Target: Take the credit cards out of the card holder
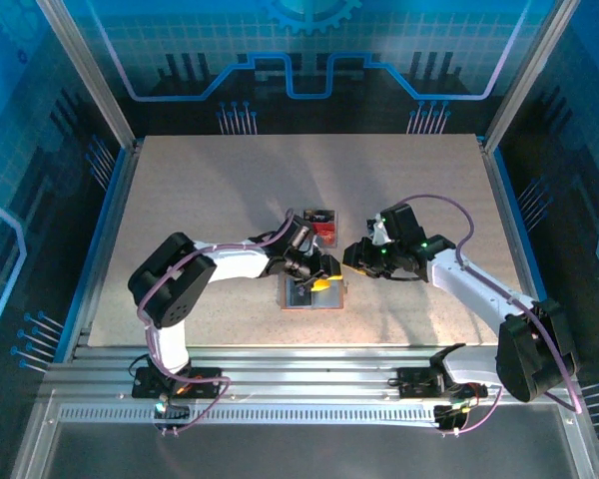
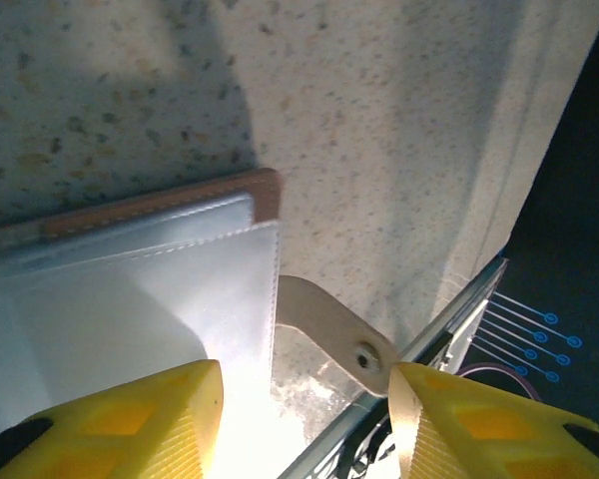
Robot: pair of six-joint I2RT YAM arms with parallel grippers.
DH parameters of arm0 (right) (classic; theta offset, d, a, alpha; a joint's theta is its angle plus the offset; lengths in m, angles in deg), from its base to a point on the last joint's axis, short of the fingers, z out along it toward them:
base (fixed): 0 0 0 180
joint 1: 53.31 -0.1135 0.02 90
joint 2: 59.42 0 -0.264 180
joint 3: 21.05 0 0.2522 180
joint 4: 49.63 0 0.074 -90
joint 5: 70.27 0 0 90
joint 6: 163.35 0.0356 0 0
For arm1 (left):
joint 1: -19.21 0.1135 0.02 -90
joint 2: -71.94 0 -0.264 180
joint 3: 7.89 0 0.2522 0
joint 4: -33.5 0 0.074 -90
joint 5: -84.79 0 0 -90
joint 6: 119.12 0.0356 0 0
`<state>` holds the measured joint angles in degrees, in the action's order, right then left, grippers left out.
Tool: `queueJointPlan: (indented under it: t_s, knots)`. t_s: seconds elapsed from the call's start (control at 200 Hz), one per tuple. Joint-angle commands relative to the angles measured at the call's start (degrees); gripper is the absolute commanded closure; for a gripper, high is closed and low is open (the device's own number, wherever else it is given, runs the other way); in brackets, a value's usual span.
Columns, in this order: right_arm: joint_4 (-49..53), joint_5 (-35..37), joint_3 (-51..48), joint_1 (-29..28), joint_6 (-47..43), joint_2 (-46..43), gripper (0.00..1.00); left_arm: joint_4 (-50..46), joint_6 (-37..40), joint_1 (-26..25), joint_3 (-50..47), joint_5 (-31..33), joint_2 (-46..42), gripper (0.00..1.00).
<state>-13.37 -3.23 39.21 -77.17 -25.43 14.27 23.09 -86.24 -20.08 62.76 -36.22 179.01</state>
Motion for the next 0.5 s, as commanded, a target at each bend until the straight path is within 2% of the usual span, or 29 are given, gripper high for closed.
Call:
queueJointPlan:
  t_s: [0.0,0.195,0.49]
  knots:
    - [0.6,-0.81,-1.01,0.63,-0.03,-0.92,0.7,-0.45,-1.05,-0.75,1.15,-1.28,2.05,0.52]
    - [0.53,-1.01,-0.97,0.4,-0.03,-1.0,0.7,-1.29,-0.8,-0.78,1.28,-1.23,1.55,0.52]
    - [-0.7,-1.38,0.29,-1.12,0.37,1.06,0.7,-3.39,0.5,0.78,0.91,0.62,-4.38,0.52]
